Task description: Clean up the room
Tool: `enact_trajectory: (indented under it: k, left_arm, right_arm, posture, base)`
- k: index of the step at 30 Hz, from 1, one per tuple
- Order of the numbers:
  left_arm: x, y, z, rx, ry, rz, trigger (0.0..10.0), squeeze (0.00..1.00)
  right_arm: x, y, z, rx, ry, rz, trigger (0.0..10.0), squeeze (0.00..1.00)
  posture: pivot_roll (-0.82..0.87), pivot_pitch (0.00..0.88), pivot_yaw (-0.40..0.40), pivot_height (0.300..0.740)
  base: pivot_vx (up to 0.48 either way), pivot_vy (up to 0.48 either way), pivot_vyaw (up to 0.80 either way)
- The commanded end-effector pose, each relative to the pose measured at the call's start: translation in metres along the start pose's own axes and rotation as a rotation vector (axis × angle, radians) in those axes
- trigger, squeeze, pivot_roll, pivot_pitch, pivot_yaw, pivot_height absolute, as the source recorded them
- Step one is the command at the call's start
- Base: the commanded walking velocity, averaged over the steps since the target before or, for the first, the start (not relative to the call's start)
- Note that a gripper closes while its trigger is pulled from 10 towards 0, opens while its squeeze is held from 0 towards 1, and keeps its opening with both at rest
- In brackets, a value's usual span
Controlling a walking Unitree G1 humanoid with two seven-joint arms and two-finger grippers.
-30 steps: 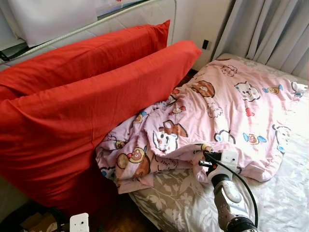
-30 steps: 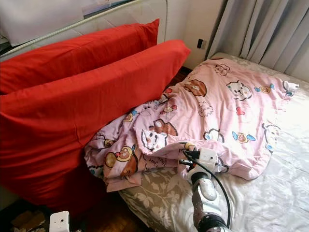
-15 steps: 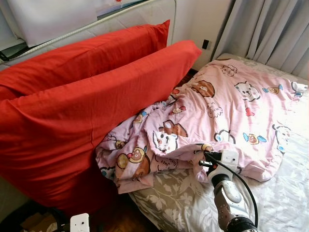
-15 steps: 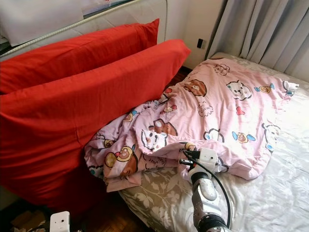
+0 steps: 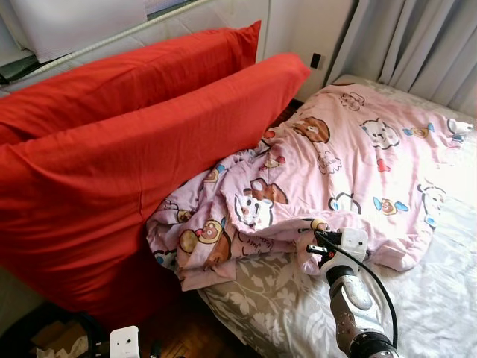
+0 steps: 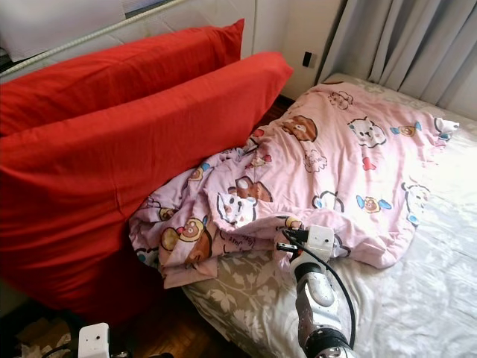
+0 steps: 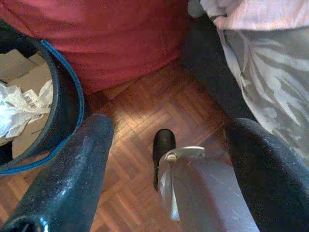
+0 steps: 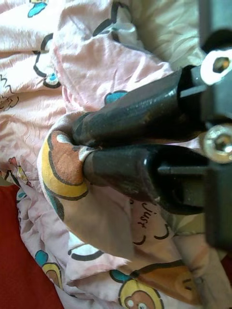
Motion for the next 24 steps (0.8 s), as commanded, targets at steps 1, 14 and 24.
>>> enact_trajectory:
  k: [1,14,24]
  left_arm:
    - [-0.013,-0.005,0.002,0.003,0.01,0.046,10.0,0.0]
    - [-0.014,-0.005,0.001,-0.001,0.01,0.046,10.0,0.0]
    - [-0.016,-0.006,0.001,-0.008,0.017,0.053,10.0,0.0]
  right_arm:
    - [0.003,0.001,-0.002,-0.007,-0.012,-0.009,10.0,0.0]
    - [0.003,0.0,-0.004,-0.009,-0.021,-0.011,10.0,0.0]
    - [0.02,0.0,-0.029,-0.161,-0.088,-0.08,10.0,0.0]
  posture:
    - [0.02,0.13,-0.062,0.74]
    - [0.02,0.116,-0.064,0.74]
    - [0.01,0.105,-0.06,0.74]
  base:
    - [-0.244,0.0,0.0]
    - [-0.267,0.0,0.0]
    - [-0.277,0.0,0.0]
Point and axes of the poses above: a point about 5 cm out from each wrist's last joint towards the gripper, its own y axis pointing out of the wrist towards the gripper, its own x axis along the axis of the wrist's last joint, z = x × y, the point moved 4 cm from there along y, pointing out of the wrist towards the gripper, and after that the axes turned 6 degrees about -y, right-handed, at the moved point
